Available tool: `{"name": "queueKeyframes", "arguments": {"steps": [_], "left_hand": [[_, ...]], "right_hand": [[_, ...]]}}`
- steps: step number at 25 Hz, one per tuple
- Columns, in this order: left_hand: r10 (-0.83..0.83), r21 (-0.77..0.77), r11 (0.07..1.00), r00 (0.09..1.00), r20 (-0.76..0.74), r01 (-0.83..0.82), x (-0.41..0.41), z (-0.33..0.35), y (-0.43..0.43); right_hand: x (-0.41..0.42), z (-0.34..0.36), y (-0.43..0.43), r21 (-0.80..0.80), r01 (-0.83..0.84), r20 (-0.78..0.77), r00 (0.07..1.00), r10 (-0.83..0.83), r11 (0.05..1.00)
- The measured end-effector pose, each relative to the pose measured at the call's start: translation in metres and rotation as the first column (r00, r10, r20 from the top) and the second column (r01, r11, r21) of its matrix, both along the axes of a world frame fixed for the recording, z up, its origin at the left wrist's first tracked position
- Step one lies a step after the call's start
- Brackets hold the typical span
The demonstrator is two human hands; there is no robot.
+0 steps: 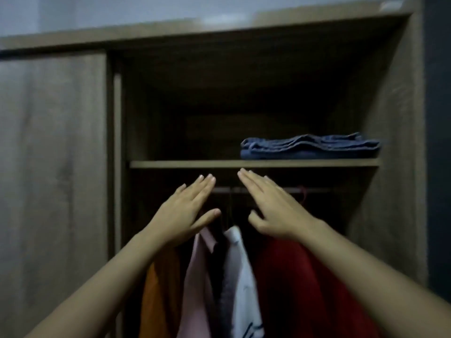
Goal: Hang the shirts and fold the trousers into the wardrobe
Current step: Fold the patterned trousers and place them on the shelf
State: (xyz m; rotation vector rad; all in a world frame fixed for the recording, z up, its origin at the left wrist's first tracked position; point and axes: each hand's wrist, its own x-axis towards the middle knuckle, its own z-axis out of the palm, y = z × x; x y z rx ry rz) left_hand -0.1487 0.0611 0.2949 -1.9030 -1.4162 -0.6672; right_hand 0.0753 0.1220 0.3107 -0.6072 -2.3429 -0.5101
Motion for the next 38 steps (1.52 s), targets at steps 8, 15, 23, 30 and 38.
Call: {"name": "queueKeyframes", "arguments": {"steps": [8, 15, 23, 30, 38], "left_hand": [[0.469, -0.537, 0.787, 0.860, 0.201, -0.304, -0.103, -0.280, -0.178], [0.833, -0.875, 0.454, 0.430, 0.348, -0.171, -0.117, -0.496, -0.359], [0.921, -0.976, 0.214, 0.327, 0.211, 0.025, -0.084, -0.688, -0.479], [0.911, -0.995, 0.094, 0.405, 0.080, -0.016, -0.046, -0.823, -0.465], [0.912, -0.980, 0.197, 0.366, 0.186, 0.006, -0.073, -0.858, -0.474]], "right_hand": [[-0.174, -0.262, -0.104, -0.437, -0.241, 0.197, 0.914, 0.354, 0.867], [-0.229, -0.495, -0.233, -0.777, -0.049, 0.420, 0.703, 0.574, 0.628], [-0.224, -0.707, -0.317, -0.785, 0.135, 0.613, 0.311, 0.726, 0.605], [-0.227, -0.837, -0.328, -0.730, 0.058, 0.674, 0.230, 0.702, 0.681], [-0.245, -0.873, -0.310, -0.756, 0.030, 0.634, 0.278, 0.721, 0.653]]}}
